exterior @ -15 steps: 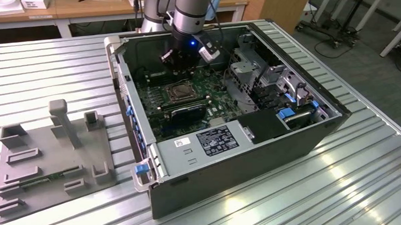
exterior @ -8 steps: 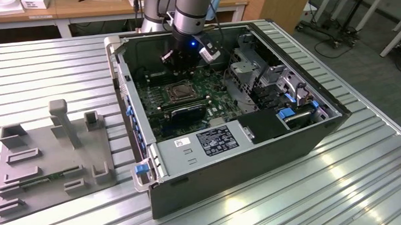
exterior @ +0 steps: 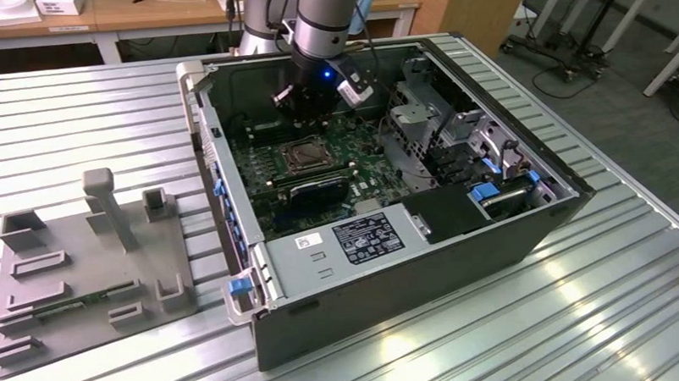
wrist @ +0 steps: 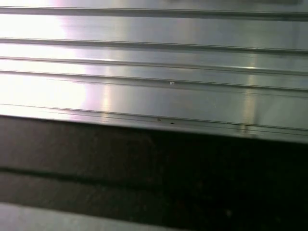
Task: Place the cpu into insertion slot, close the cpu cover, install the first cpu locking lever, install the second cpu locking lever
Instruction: 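Install the first cpu locking lever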
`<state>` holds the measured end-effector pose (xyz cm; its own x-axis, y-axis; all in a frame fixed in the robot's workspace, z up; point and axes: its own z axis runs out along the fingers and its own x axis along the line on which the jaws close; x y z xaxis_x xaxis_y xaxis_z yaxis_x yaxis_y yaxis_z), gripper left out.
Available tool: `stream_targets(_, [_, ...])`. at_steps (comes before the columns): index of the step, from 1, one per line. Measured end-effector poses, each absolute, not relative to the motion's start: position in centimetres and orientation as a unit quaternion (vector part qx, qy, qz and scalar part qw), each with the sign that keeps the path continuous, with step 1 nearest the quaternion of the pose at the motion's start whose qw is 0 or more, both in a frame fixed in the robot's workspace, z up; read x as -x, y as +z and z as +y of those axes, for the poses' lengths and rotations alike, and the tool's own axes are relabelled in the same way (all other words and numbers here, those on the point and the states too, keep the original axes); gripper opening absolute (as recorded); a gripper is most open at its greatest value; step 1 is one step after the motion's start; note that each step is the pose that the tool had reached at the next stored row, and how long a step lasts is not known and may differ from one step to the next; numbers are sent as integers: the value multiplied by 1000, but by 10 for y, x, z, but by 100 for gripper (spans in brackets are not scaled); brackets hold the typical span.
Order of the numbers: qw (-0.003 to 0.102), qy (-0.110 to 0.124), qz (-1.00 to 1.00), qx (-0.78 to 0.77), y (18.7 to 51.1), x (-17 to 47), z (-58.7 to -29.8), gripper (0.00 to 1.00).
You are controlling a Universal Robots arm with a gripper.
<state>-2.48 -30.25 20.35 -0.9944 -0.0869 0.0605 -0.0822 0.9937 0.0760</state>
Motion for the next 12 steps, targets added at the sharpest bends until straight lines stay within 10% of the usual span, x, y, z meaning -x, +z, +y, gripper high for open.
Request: stream_targets(12, [33,-39,-997,-55,203,25,-303,11])
